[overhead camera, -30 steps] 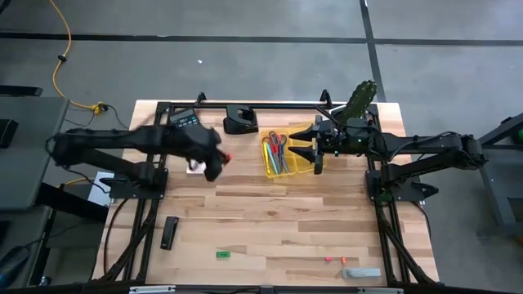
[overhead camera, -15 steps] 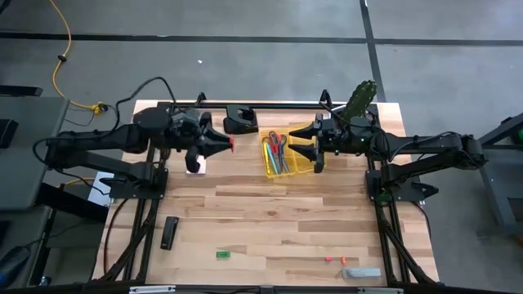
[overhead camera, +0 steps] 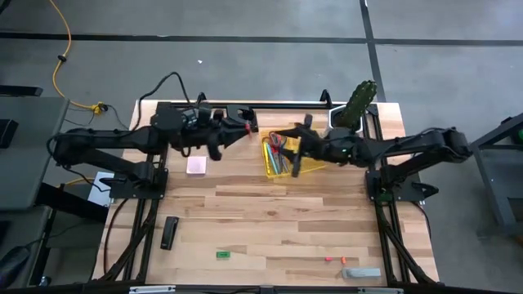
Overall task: Pack school essentials
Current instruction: Put the orange eraser into the yellow supply box
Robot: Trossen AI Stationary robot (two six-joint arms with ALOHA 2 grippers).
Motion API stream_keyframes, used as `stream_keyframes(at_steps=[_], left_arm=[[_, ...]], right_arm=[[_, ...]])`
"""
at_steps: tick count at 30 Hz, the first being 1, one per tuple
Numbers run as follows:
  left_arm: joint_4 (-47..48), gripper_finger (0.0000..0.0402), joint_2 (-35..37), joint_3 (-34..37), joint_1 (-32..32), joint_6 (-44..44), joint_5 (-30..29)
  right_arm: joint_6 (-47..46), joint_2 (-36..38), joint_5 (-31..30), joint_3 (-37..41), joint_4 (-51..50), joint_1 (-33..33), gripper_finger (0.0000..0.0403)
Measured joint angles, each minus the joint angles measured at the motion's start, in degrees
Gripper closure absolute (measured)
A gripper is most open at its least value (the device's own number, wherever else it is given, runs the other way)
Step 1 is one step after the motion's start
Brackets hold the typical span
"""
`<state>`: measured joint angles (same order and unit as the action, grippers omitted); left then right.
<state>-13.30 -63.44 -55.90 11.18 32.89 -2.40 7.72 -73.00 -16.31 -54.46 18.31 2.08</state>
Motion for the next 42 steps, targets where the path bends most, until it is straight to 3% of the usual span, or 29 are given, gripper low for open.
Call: stream_keyframes(at_steps=[7, 11, 17, 27, 31, 42], left_arm=[[-12.67, 0.0328, -6.92, 0.0, 0.3, 4.0, -7.52], [-15.48, 0.0328, -8.76, 0.0, 0.46, 6.11, -9.95], [-16.4, 0.0328, -8.94, 0.0, 0.46, 8.51, -14.43], [-18.33, 0.0328, -8.94, 0.0, 0.44, 9.17, -13.46], [-18.4, 0.0328, -8.94, -0.02, 0.42, 11.28, -13.13], [-18.36, 0.0328, -8.94, -0.02, 0.28, 11.51, -13.18]], right_arm=[[1.73, -8.98, -11.69, -10.29, -0.12, 0.13, 0.0204], [6.61, -10.95, -14.83, -15.04, 0.04, 0.03, 0.0204], [9.91, -11.5, -14.99, -18.83, 0.09, -0.18, 0.0204], [7.71, -11.49, -14.65, -18.86, 0.96, -0.69, 0.0207], [7.71, -11.49, -13.22, -18.86, 2.16, -1.07, 0.0236], [7.33, -11.49, -8.99, -18.77, 2.14, -1.81, 0.0374]])
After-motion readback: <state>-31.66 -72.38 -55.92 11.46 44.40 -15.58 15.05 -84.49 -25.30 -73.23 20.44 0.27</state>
